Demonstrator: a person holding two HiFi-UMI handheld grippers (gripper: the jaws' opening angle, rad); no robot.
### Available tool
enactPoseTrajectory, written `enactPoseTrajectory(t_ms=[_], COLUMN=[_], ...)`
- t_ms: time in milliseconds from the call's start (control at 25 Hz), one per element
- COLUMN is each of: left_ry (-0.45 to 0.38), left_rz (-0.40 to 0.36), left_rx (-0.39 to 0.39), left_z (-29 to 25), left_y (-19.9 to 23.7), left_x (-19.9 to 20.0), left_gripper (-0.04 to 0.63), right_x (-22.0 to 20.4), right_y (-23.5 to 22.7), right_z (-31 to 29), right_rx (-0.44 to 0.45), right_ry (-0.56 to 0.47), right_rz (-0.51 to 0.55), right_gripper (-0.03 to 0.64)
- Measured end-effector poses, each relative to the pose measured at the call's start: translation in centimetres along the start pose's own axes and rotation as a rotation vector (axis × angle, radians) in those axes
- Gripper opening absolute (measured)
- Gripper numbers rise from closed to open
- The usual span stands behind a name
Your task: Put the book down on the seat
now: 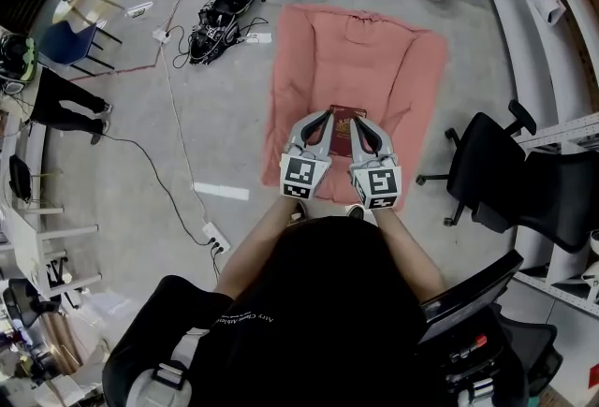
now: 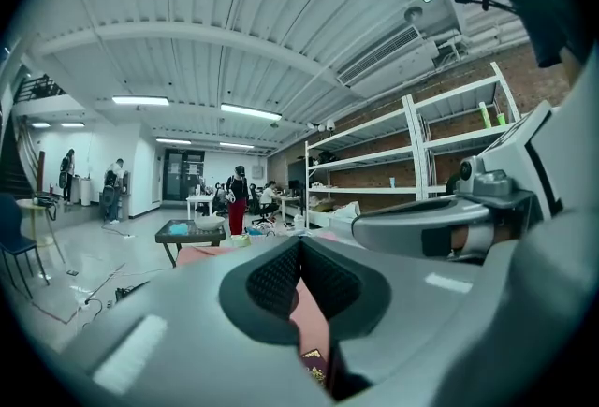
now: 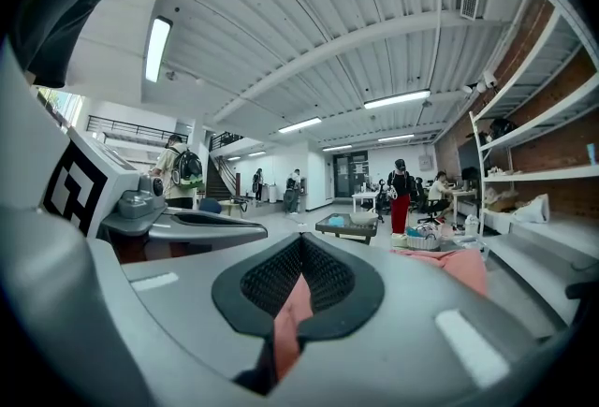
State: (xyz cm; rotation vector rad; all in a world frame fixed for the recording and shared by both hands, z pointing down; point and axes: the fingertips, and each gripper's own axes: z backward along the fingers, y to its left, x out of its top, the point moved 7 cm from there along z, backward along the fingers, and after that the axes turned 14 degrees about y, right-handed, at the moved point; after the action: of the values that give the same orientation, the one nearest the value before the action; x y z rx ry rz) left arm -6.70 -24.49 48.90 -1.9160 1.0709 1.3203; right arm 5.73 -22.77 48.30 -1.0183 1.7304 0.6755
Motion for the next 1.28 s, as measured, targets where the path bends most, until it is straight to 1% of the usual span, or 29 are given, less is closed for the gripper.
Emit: enactPoseTrajectory(t_ms=[200, 400, 720, 1280], left_ry=[0.013, 0.027, 0.052, 0.069], left_rz=[-0.005, -0.003, 0.0, -0.008], left_rx=[-0.005, -0.013, -0.014, -0.03], left_z=[-0.1, -0.3, -0.4, -1.1], left_y=[-0.3, -1.0, -0.8, -1.4], left_x=[-0.3, -0.8, -1.4, -1.6], left_gripper=[-0.002, -0.001, -0.002, -0.002], right_x=[-0.3, -0.8, -1.2, -1.6], right_y=[0.1, -0.1, 0.0, -0.3], right_z=[0.1, 0.3, 0.0, -0.3], right_rx=[0.014, 0.009, 0.016, 0.017], right_ry=[0.01, 0.026, 0.043, 0.074], right_rz=[0.0, -0.012, -0.016, -0.014], right_gripper=[0.011, 0.011, 0.011, 0.011])
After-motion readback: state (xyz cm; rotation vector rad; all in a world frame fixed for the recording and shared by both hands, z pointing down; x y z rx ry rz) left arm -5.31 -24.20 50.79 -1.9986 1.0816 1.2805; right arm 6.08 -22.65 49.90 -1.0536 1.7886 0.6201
